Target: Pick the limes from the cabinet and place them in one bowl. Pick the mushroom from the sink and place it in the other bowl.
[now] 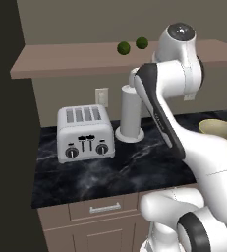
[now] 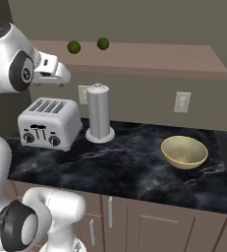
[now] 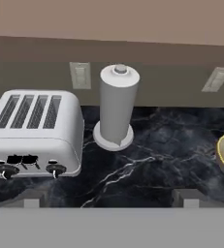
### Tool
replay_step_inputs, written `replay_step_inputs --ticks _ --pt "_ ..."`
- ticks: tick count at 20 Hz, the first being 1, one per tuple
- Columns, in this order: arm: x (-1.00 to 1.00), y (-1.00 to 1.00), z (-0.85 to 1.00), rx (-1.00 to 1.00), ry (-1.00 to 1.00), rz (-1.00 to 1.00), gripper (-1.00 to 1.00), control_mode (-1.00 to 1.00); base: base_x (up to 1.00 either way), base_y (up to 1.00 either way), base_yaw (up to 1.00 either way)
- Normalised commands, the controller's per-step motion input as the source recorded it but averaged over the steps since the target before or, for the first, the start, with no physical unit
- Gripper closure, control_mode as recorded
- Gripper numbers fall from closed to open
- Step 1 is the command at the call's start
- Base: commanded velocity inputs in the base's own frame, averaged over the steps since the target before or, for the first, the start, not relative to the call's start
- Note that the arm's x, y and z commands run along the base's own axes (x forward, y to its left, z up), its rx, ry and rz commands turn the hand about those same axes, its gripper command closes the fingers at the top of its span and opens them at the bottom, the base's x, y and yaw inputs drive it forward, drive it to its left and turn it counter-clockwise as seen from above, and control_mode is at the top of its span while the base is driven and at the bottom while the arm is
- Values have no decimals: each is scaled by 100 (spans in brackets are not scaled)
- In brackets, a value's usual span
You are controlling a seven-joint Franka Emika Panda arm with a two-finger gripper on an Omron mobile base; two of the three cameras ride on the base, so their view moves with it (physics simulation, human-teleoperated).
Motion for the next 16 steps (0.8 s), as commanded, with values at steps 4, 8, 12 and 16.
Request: replay_step_inputs --ticks 4,8,12,16 --pt "0 2 64 0 -24 -9 -100 -100 0 0 0" --pt "10 6 59 0 -18 -6 -100 -100 0 0 0" --pt "31 0 45 1 -4 -2 -100 -100 0 0 0" --pt "50 0 38 6 0 0 -100 -100 0 0 0"
